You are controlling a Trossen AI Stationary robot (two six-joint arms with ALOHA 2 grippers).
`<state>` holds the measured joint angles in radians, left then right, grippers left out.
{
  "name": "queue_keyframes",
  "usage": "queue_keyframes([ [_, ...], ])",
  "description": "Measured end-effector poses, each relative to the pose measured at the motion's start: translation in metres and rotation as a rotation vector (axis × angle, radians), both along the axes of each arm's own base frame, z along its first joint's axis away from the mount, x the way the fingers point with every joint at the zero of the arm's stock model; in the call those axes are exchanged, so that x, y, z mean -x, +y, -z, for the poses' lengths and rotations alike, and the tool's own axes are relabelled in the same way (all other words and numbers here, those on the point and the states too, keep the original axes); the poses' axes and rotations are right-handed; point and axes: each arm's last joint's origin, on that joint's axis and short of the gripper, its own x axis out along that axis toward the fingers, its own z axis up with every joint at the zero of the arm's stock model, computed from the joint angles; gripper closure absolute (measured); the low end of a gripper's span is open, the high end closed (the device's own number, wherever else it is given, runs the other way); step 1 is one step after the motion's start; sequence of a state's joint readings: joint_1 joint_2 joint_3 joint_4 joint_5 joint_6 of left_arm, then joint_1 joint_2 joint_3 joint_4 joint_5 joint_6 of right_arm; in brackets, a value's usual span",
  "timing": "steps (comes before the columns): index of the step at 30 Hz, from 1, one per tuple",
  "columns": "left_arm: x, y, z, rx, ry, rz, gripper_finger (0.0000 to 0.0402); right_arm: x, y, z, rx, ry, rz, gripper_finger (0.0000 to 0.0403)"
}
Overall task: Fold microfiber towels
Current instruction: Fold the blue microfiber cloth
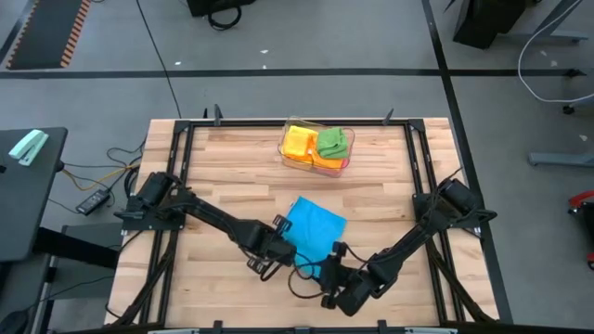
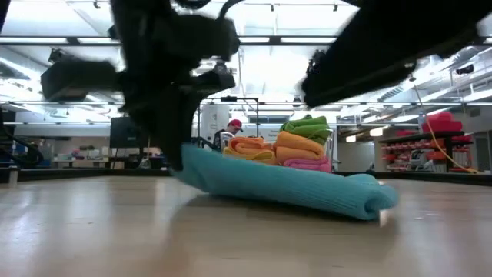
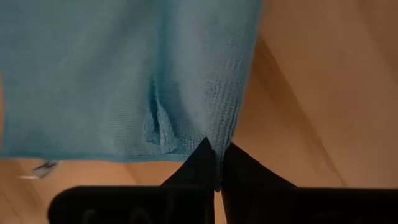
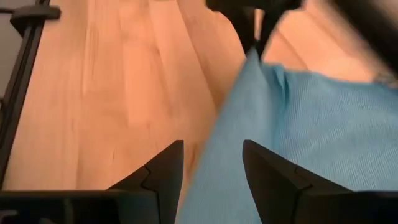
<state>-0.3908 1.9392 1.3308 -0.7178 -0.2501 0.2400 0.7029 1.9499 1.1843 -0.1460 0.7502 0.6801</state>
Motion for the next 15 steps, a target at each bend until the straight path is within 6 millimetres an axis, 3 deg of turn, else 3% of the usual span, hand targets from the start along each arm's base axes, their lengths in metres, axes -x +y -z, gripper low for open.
queue_keyframes([
  [6,-0.006,-0.002,-0.019,0.038,-0.01,-0.072,0.0367,-0.009,0.002,0.005,0.049,-0.062,-0.013,0.0229],
  [12,-0.005,-0.002,-0.022,0.053,0.001,-0.147,0.0389,-0.009,0.003,0.004,0.034,-0.08,0.008,0.0229],
  [15,-0.004,-0.001,-0.022,0.055,0.007,-0.169,0.0389,-0.011,0.004,0.013,0.037,-0.077,0.017,0.0229],
])
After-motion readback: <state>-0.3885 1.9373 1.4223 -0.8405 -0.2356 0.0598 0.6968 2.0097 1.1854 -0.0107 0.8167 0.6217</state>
